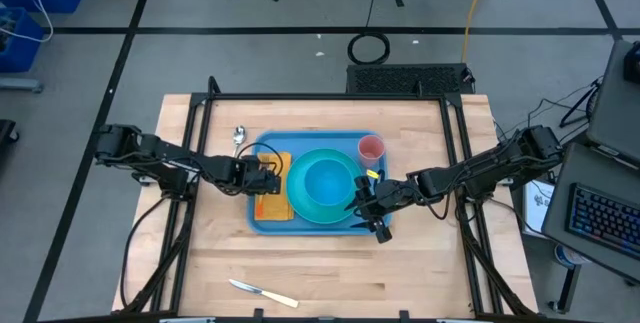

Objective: Set up tray
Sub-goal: Put the orange fork on the yellow napkin, then put the orange spoon on the yellow napkin

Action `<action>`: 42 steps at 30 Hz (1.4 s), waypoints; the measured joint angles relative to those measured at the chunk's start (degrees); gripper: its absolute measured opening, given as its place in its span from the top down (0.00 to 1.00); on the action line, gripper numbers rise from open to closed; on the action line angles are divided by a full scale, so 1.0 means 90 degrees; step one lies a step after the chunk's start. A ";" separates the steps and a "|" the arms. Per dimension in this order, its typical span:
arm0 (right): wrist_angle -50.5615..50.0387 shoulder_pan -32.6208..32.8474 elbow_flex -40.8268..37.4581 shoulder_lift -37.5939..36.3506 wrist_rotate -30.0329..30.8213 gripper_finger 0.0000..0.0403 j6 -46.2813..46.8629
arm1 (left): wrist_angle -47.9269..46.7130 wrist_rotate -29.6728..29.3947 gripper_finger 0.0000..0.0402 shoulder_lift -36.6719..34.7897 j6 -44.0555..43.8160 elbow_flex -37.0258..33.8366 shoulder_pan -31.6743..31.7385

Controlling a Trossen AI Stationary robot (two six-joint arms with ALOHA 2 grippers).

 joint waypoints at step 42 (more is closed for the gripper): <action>-0.0010 0.0002 0.0002 0.0000 0.0000 0.46 0.0007 | -0.0014 0.0185 0.65 -0.0553 0.0639 0.0000 0.0002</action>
